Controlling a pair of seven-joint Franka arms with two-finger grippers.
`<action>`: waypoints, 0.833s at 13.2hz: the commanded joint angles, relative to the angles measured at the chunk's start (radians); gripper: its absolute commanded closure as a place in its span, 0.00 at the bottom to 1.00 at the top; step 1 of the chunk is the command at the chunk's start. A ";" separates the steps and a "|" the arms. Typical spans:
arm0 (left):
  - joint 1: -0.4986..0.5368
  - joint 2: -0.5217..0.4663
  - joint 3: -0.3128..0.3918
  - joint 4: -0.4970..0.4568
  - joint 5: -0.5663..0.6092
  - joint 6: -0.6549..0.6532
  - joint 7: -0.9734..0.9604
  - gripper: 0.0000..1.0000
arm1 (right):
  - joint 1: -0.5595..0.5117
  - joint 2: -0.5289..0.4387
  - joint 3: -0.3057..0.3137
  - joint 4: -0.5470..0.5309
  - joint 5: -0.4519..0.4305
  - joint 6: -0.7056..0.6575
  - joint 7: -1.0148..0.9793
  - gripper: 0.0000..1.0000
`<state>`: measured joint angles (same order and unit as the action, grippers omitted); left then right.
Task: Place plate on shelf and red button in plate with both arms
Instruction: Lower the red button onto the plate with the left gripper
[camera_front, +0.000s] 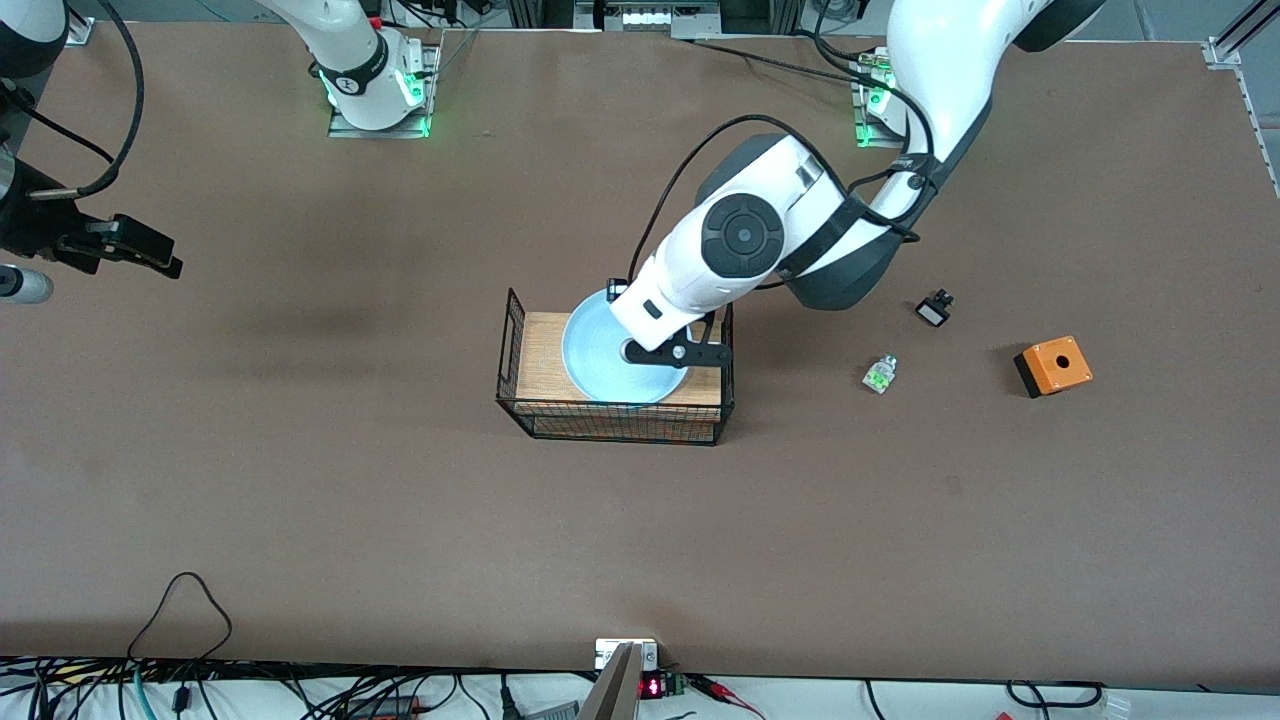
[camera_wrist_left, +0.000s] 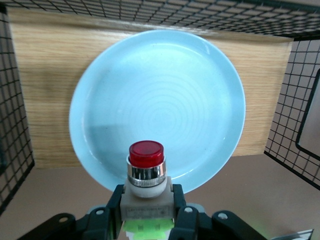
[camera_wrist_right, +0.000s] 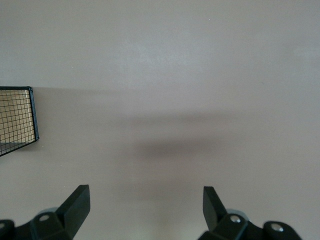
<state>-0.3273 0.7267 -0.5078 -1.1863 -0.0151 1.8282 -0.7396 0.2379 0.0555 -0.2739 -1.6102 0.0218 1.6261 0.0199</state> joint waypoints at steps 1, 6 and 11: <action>-0.071 0.030 0.058 0.031 0.023 0.010 -0.009 0.82 | 0.003 -0.016 0.002 -0.014 -0.013 0.003 -0.011 0.00; -0.116 0.063 0.100 0.043 0.081 0.031 0.006 0.77 | 0.000 -0.011 0.001 -0.013 -0.013 0.005 -0.009 0.00; -0.107 0.024 0.100 0.050 0.086 0.033 -0.003 0.00 | -0.002 -0.010 -0.001 -0.002 -0.008 0.001 -0.011 0.00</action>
<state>-0.4321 0.7779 -0.4168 -1.1552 0.0480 1.8788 -0.7381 0.2373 0.0571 -0.2756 -1.6113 0.0218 1.6267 0.0199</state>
